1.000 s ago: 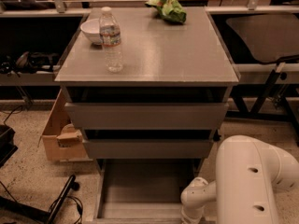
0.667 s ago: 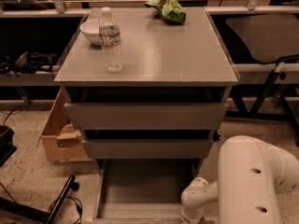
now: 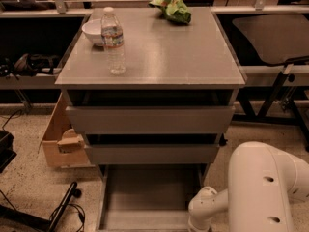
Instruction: Open bottom drawer
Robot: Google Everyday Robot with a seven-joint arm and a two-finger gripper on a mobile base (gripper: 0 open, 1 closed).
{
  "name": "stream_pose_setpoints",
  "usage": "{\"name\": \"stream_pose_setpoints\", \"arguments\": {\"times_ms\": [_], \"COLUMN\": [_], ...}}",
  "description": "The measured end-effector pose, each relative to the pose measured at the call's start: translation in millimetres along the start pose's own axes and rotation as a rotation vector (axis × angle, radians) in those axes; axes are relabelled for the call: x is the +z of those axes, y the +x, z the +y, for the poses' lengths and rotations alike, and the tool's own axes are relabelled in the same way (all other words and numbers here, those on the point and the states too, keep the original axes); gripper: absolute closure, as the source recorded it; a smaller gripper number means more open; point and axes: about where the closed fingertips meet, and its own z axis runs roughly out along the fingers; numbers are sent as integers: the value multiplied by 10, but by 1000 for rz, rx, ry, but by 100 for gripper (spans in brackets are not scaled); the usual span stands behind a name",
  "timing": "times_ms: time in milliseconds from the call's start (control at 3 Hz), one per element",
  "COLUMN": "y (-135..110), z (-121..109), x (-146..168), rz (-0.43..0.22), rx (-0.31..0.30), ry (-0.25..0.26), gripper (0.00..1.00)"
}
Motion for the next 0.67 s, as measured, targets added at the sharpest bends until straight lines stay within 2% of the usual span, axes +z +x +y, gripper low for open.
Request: {"name": "stream_pose_setpoints", "arguments": {"times_ms": [667], "y": [85], "z": [74], "x": [16], "rz": [0], "rx": [20], "ry": [-20], "gripper": [100]}}
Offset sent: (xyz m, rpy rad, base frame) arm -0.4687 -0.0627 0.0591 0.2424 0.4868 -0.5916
